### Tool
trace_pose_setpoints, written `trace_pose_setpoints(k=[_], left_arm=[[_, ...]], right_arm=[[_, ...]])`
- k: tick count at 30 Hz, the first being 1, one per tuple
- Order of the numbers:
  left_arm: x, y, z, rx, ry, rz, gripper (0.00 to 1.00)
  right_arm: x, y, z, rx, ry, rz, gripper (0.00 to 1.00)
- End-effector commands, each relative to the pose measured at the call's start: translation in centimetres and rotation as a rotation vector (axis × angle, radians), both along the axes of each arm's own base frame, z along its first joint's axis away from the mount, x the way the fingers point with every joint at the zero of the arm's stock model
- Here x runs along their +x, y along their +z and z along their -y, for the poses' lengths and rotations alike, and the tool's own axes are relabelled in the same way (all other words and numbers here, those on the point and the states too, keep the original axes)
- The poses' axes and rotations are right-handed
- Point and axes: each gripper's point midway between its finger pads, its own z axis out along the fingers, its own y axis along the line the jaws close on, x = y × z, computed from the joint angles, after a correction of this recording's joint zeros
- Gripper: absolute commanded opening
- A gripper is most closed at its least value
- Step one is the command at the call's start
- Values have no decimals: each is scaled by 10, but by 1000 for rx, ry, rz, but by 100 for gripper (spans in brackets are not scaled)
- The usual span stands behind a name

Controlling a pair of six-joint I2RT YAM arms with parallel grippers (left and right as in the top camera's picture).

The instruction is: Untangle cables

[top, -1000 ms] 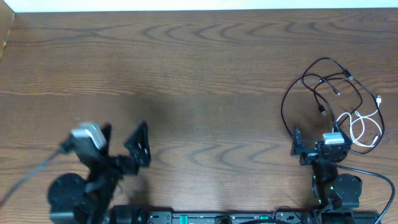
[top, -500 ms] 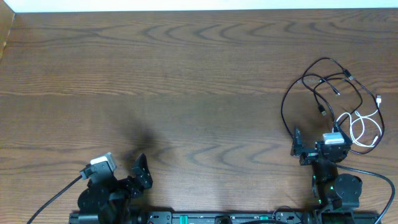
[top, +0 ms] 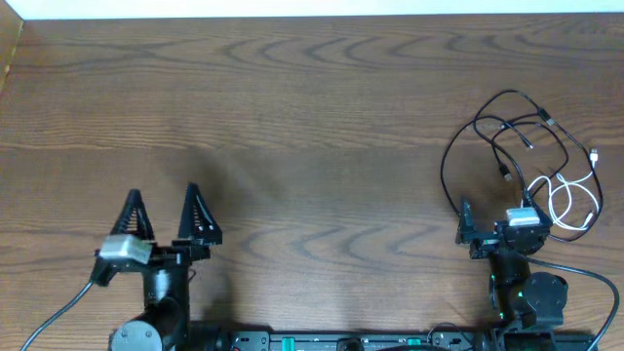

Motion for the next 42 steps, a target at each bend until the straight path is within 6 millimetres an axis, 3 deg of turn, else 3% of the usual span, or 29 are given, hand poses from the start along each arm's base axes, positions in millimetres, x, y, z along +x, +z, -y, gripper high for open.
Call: trace_pose_setpoints(k=[1,14,21,27,32,36,42], left_arm=[[6,-10,-2,1,12,46,98],[28,-75,-4,-3,30,-34,98],[38,-123,-6,2,38,-234,98],[37,-180,-4,12,31,-469,98],[37,-183,13,211,-53,-478,98],[37,-183,14,320,-51,-476,98],[37,-183,14,330,-46,-475,98]], right_arm=[[0,0,0,-7,-4,2,99],[0,0,0,-7,-4,2,99],[0,0,0,-7,-4,2,99],[0,0,0,-7,-4,2,99],[0,0,0,-7,-4,2,99],[0,0,0,-7,-4,2,99],[0,0,0,-7,-4,2,99]])
